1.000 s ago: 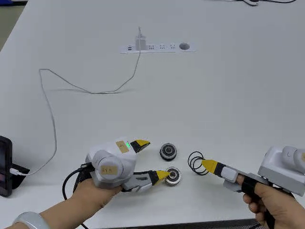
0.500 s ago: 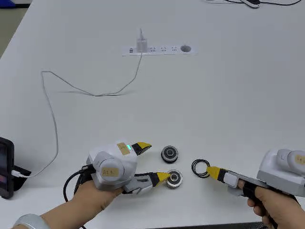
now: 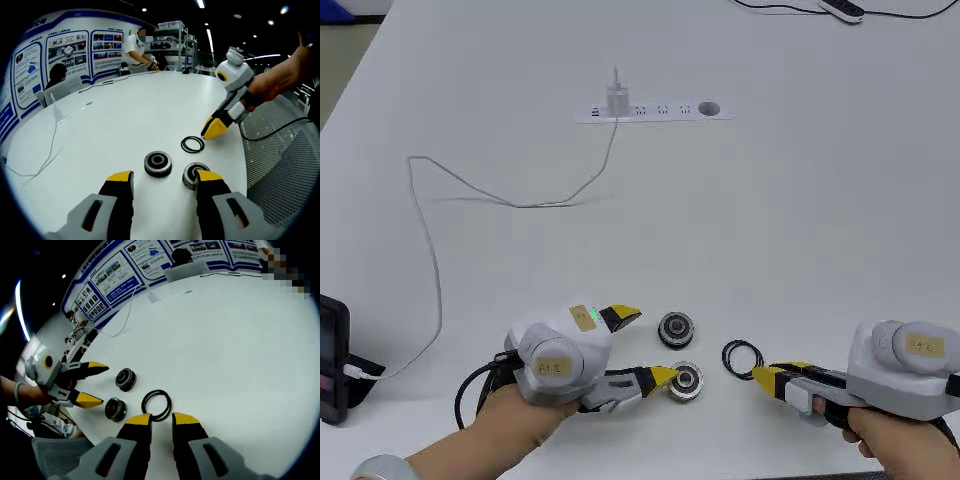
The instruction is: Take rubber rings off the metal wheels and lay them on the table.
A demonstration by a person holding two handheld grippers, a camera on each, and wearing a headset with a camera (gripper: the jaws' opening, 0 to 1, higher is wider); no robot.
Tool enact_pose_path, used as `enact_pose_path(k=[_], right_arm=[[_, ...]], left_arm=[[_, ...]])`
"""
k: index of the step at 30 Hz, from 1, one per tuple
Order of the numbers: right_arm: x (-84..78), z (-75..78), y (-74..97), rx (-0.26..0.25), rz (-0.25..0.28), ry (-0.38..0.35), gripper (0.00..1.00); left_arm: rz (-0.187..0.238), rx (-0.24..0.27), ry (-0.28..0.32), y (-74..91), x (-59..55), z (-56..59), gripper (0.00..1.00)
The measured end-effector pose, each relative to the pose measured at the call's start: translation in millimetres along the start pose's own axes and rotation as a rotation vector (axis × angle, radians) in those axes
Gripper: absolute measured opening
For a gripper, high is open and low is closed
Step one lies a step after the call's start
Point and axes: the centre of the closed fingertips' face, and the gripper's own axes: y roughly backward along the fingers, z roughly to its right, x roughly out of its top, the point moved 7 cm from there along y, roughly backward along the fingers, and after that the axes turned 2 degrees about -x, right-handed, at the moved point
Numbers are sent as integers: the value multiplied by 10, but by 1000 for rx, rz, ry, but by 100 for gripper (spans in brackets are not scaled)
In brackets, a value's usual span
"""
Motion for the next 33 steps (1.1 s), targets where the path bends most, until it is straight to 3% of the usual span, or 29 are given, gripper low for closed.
enact_pose_path(k=[9, 16, 24, 33], right_arm=[[170, -145, -79, 81, 53, -82, 14], [248, -303, -220, 136, 57, -110, 10], [292, -421, -333, 167, 49, -108, 10], [305, -436, -371, 175, 48, -115, 10]], left_arm=[[-7, 2, -21, -38, 54, 8, 44], [-2, 1, -41, -106, 108, -3, 36], [-15, -2, -55, -193, 171, -20, 29], [-64, 1, -77, -281, 165, -37, 21]])
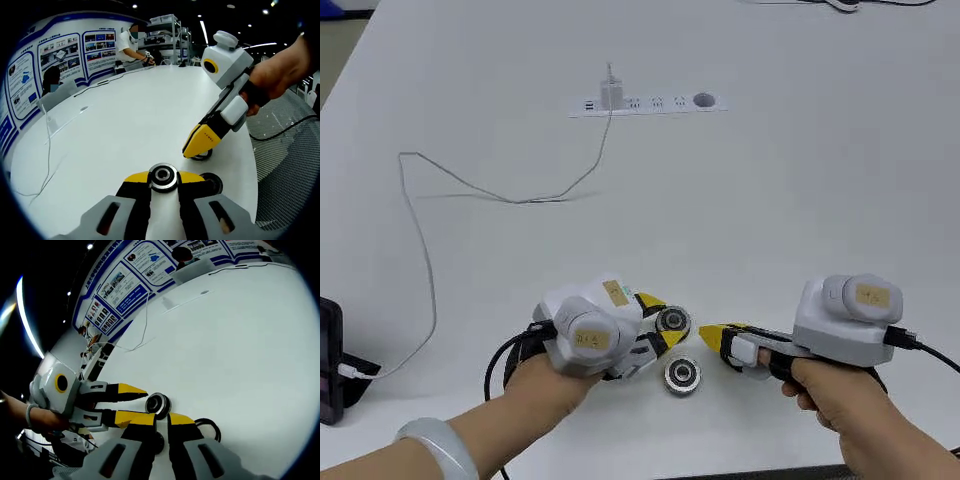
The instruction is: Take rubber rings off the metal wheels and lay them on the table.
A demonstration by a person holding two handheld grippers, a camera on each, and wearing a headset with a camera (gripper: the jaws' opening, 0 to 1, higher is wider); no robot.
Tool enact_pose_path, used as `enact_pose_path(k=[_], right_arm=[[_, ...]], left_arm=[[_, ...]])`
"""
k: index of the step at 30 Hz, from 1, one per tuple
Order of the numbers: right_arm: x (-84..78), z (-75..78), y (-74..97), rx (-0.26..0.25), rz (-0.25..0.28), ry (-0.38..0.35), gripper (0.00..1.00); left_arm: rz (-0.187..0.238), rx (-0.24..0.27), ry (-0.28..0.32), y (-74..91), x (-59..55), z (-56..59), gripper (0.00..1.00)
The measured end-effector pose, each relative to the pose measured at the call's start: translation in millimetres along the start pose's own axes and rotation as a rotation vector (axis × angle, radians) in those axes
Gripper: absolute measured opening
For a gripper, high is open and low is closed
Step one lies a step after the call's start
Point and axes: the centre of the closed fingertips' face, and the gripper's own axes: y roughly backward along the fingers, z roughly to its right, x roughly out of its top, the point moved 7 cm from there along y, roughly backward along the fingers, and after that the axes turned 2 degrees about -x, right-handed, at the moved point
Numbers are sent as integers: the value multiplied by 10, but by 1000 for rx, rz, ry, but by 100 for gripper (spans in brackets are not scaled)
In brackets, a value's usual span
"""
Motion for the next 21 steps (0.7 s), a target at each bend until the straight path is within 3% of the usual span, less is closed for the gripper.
enact_pose_path(k=[7, 12, 21], right_arm=[[-5, 14, -12, -1, 2, -11, 10], [-4, 22, -30, 2, 5, -28, 10], [-22, 66, -144, 26, -1, -115, 10]], left_arm=[[-32, -6, -10, -54, -19, -11, 18], [-33, -11, -9, -70, 4, -18, 16], [-36, -18, 1, -64, -11, -39, 14]])
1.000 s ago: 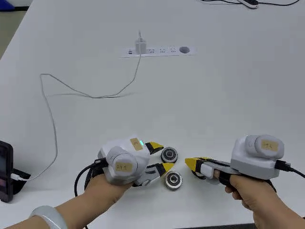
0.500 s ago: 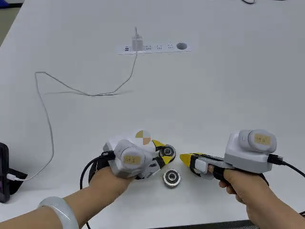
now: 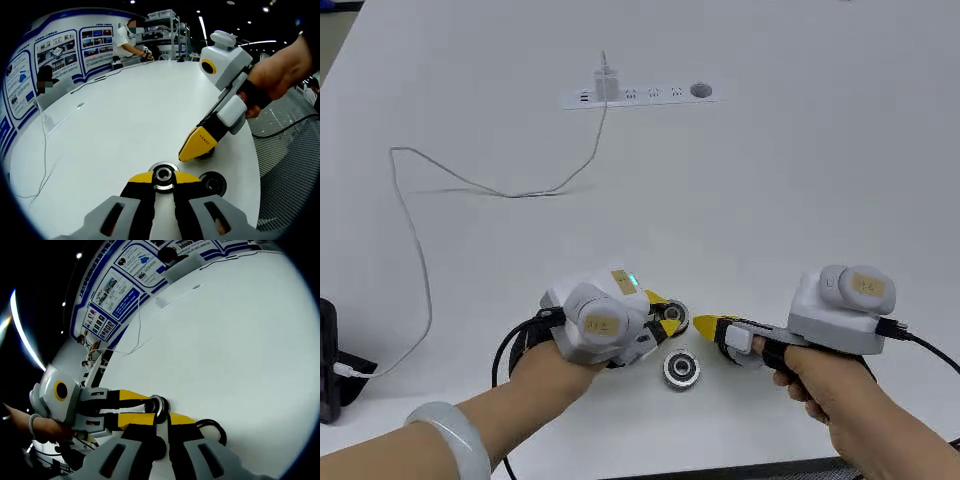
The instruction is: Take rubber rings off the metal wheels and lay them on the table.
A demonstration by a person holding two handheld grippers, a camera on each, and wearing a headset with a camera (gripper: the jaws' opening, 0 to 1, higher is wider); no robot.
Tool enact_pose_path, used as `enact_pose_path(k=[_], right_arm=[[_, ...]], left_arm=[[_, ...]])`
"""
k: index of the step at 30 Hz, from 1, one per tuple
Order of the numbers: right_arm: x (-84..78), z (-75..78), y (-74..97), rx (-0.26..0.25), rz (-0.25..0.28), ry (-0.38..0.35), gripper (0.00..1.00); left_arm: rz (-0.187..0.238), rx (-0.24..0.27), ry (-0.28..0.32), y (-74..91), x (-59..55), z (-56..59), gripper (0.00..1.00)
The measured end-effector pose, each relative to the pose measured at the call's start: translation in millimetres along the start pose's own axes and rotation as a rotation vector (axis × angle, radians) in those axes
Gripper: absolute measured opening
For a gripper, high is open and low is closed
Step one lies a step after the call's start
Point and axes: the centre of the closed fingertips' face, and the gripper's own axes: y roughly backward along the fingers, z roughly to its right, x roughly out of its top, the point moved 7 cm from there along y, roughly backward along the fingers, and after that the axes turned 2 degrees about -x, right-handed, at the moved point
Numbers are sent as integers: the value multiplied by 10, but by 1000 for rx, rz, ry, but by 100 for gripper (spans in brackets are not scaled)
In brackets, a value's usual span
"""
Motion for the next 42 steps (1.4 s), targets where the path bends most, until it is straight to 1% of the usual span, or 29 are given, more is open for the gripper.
enact_pose_path(k=[3, 6, 10, 13, 15, 18, 19, 20, 23, 26, 28, 30, 33, 36, 42], right_arm=[[-17, 10, -35, 10, -4, -40, 11], [-10, 9, -57, 25, 6, -80, 12], [-26, 17, -96, 32, -3, -101, 16], [-34, 16, -114, 38, -6, -114, 17], [-34, 18, -126, 46, 0, -149, 17], [-39, 19, -131, 48, 4, -160, 17], [-42, 21, -138, 57, 5, -173, 17], [-50, 8, -144, 72, 6, -210, 17], [-62, 42, -165, 79, 12, -238, 18], [-58, 27, -159, 78, 12, -234, 19], [-47, 3, -142, 89, 10, -229, 17], [-38, -8, -120, 82, 9, -202, 16], [-37, 5, -117, 84, 12, -203, 16], [-43, 24, -119, 72, 13, -189, 12], [-47, 37, -144, 87, 16, -225, 12]], left_arm=[[0, -2, 3, 1, -5, 0, 14], [-1, -3, 3, 1, -7, -5, 14], [-2, -4, 2, 2, -8, -3, 14], [-2, -3, 2, 1, -10, 0, 14], [-2, -3, 4, 2, -11, 2, 13], [-2, -1, 5, 1, -12, 4, 13], [-1, -2, 6, 2, -13, 5, 13], [-1, -1, 7, 2, -13, 6, 13], [-2, -1, 7, 2, -14, 8, 13], [-2, -1, 7, 1, -15, 9, 13], [-1, -1, 9, 0, -16, 8, 13], [-1, -1, 8, 0, -16, 8, 13], [0, -2, 8, -1, -16, 8, 13], [-1, -3, 9, -1, -15, 9, 13], [0, -2, 14, -3, -15, 10, 13]])
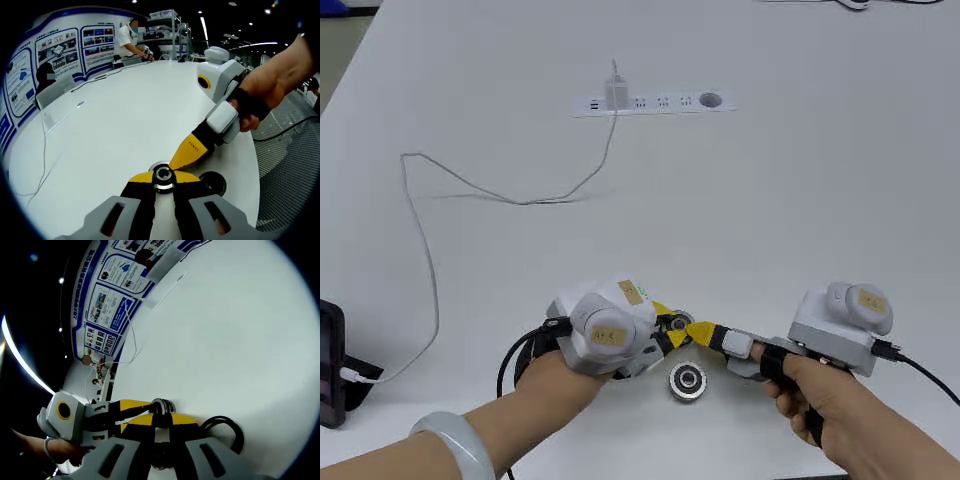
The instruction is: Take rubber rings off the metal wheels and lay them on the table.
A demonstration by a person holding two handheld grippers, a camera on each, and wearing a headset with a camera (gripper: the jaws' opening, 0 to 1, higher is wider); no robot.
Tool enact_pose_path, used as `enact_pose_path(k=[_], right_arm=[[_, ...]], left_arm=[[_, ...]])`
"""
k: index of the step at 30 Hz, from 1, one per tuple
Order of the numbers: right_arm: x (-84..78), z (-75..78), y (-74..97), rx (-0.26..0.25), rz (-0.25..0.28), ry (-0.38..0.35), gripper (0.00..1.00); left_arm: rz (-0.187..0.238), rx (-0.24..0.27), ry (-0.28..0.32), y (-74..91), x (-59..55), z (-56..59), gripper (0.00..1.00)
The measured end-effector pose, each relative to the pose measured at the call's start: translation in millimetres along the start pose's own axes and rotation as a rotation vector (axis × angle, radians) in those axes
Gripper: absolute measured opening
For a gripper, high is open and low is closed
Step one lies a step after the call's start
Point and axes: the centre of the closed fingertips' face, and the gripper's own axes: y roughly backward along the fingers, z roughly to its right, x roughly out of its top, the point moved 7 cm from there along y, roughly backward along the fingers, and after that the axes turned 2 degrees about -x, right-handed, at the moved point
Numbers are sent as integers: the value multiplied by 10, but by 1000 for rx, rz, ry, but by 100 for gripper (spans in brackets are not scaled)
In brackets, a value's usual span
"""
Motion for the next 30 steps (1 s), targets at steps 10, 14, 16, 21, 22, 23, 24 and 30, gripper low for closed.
enact_pose_path(k=[10, 14, 16, 21, 22, 23, 24, 30], right_arm=[[18, -3, 74, 2, 4, 27, 4], [16, 11, 48, -4, -1, 33, 3], [15, 8, 47, -4, -2, 35, 3], [15, 2, 35, -11, -6, 38, 4], [20, 1, 36, -11, -5, 42, 4], [21, 0, 37, -11, -7, 39, 4], [22, 1, 39, -10, -8, 41, 4], [37, 3, 45, -12, -5, 49, 2]], left_arm=[[2, 0, 2, 0, 1, 2, 13], [1, -1, 1, 1, -1, 4, 13], [2, -1, 2, 2, -4, 5, 13], [2, -1, 3, 1, -5, 5, 13], [2, 0, 3, 1, -5, 4, 13], [2, 0, 3, 1, -5, 4, 13], [2, 0, 4, 1, -5, 4, 13], [2, -1, 3, 1, -5, 3, 13]])
